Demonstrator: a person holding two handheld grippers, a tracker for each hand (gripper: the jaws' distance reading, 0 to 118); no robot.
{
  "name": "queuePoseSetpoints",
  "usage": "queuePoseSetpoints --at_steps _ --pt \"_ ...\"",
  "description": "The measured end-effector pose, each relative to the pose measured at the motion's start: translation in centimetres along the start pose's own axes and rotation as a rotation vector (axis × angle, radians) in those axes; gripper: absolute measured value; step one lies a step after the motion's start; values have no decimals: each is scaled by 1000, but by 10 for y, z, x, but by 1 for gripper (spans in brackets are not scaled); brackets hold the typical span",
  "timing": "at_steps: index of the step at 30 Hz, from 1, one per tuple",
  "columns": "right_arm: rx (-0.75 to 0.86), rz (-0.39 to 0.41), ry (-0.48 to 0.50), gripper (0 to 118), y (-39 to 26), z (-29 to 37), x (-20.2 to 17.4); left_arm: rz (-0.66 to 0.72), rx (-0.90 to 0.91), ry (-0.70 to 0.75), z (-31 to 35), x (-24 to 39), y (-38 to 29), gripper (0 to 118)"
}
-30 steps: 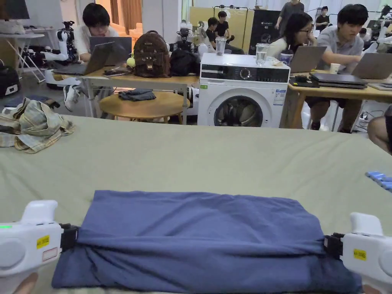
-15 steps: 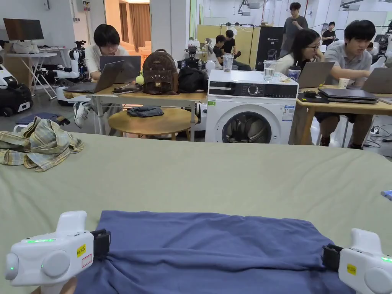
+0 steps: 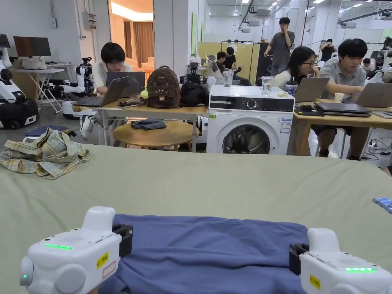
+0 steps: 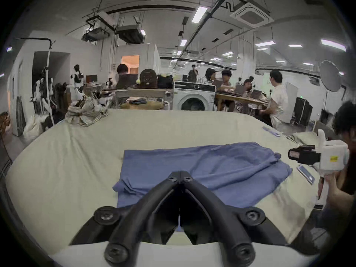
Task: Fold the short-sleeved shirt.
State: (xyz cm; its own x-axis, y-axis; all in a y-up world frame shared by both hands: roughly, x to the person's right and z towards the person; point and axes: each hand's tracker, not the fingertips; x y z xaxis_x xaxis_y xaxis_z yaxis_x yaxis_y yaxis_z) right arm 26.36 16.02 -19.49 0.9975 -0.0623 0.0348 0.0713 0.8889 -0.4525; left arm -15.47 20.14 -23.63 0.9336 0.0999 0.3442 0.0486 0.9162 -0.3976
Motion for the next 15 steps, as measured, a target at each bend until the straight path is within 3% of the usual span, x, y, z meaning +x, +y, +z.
queuePoseSetpoints --at_steps 2,4,9,11,13,15 --pt "-15 16 53 0 -6 3 -1 19 -34 -24 7 -10 -1 0" --pt "-6 49 23 0 -11 9 -5 37 -26 21 17 -23 -6 0" --pt "-4 60 56 0 -17 18 -4 187 -84 127 21 -77 -22 0" --pt "-4 65 56 0 -17 18 -3 224 -108 108 15 -88 -32 0" --pt "-13 43 73 0 -17 19 2 268 -166 79 -2 -98 -40 20" --pt "-23 24 72 0 -18 18 8 279 -247 82 -26 -97 -51 31"
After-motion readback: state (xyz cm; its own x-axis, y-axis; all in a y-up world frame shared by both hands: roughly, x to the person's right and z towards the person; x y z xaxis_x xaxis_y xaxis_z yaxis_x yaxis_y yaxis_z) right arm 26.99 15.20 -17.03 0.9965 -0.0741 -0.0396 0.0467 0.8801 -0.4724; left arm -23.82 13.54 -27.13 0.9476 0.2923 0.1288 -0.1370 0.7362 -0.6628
